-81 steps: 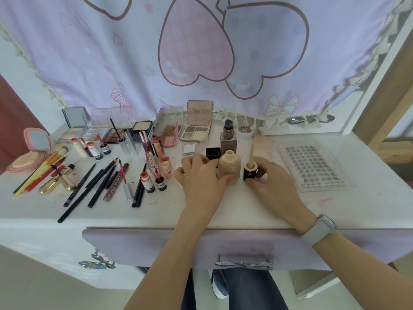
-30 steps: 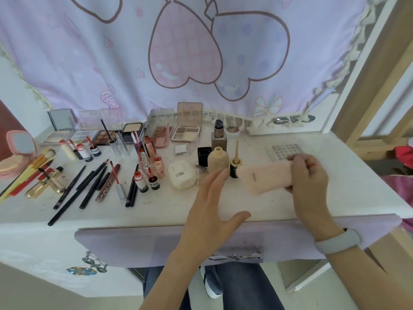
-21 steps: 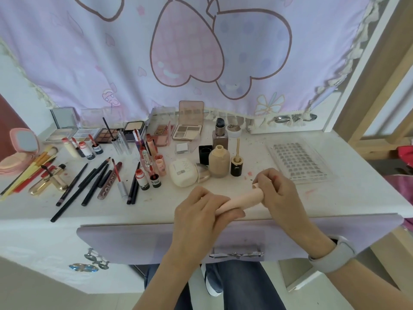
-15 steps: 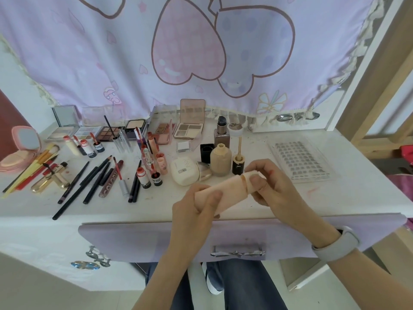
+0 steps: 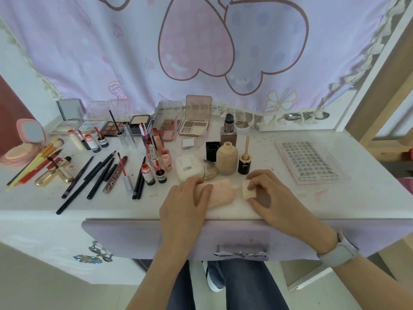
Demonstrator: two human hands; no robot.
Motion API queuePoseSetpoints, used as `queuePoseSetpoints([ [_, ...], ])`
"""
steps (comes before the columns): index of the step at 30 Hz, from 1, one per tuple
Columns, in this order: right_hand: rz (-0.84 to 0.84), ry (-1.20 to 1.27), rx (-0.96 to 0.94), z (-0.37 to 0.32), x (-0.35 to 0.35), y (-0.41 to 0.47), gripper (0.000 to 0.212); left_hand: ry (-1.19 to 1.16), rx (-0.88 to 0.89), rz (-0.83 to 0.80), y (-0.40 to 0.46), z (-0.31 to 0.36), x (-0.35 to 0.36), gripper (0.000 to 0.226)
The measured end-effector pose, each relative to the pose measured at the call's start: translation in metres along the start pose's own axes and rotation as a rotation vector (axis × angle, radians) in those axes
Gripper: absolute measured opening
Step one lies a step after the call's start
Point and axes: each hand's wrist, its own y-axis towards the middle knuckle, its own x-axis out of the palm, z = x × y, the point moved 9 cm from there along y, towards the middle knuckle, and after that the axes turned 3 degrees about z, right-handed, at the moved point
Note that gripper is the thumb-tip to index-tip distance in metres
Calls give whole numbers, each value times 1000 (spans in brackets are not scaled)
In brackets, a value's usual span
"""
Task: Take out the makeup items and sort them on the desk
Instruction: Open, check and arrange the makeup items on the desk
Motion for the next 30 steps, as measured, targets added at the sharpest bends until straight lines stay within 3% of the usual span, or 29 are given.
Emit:
queuePoseSetpoints([
  [3,-7,-81,18,4,0,2,18,63,18,69,-1,-1,-3,35],
  [6,-17,-90,36,7,0,2,17,64,142,138,-9,6,-7,31],
  [10,-9,-65,12,4,-2,-1,15,-32,359,65,-21,13,-2,23],
  [15,43,-87,-41,-4,-5,-1,14,-77,470,-28,-24,18,3,26],
  [30,64,-108,-18,8,-13,1,17,20,447,11,-9,14,-1,29],
])
